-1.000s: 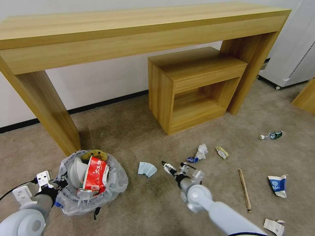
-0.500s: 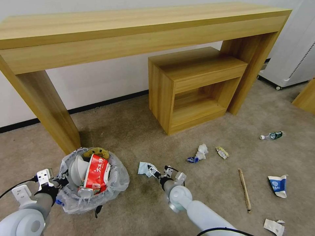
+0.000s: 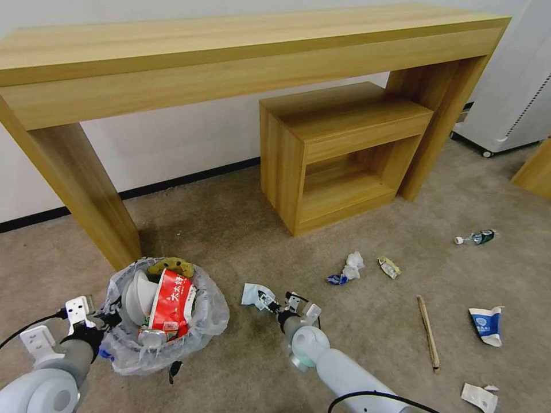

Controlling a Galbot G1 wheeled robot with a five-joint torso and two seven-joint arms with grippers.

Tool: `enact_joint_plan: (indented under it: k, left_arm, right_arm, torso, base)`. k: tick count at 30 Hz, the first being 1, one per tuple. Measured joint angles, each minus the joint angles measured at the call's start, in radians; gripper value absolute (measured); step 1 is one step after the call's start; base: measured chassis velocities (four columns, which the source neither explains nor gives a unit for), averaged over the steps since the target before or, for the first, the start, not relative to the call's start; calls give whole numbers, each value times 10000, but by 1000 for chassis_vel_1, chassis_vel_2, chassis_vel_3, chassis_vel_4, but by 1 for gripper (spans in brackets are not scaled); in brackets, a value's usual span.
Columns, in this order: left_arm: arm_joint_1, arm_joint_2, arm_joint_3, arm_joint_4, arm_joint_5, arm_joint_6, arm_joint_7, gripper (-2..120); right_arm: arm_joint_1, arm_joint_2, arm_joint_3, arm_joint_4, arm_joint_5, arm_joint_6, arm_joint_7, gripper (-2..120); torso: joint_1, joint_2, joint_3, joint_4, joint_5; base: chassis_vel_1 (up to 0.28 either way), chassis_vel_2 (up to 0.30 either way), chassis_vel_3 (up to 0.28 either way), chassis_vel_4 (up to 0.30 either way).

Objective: Pick up the trash bin and place the garbage on the floor into it.

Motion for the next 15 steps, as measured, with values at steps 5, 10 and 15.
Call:
enact_joint_plan:
  k: [5, 10, 15]
  left_arm:
    - [-62, -47, 74, 85, 24, -36, 13, 1]
    - [-87, -62, 116, 143, 36, -93, 56, 1]
    - [-43, -60, 148, 55, 16, -118, 115, 1]
  right_arm:
    - [50, 130, -37, -144, -214, 93, -53, 89]
    - [176, 280, -80, -379, -415, 145, -136, 68]
    - [316, 454, -76, -706, -612, 156, -257, 58]
  torso:
    - [0, 0, 0, 0, -1]
    - [0, 0, 0, 0, -1]
    - [0, 0, 0, 1, -1]
  base:
    - [0, 0, 0, 0]
    - [0, 0, 0, 0]
    - [0, 0, 0, 0]
